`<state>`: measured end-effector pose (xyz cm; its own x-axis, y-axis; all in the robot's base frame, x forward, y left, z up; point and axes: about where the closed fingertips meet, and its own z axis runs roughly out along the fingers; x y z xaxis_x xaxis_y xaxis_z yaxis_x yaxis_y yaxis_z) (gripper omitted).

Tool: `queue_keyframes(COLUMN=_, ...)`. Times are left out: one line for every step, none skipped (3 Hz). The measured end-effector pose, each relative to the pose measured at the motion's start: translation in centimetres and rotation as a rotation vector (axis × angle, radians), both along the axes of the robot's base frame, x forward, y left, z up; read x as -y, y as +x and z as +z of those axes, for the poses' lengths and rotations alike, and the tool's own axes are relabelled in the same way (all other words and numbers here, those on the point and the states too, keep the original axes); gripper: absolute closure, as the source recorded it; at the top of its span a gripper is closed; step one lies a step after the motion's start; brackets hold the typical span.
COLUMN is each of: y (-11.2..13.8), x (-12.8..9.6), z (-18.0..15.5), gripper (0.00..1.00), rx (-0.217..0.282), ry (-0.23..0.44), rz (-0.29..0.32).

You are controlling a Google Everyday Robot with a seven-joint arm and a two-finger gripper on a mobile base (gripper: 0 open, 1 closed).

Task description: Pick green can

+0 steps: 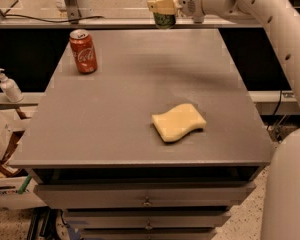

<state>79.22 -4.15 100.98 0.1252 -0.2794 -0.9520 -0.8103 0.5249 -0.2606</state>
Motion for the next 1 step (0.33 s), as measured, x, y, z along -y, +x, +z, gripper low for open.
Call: queue_keyframes(y=-0.40, x=-0.17, z=0.98, gripper=1.00, rx=0.020, ry=-0.006, rz=0.003)
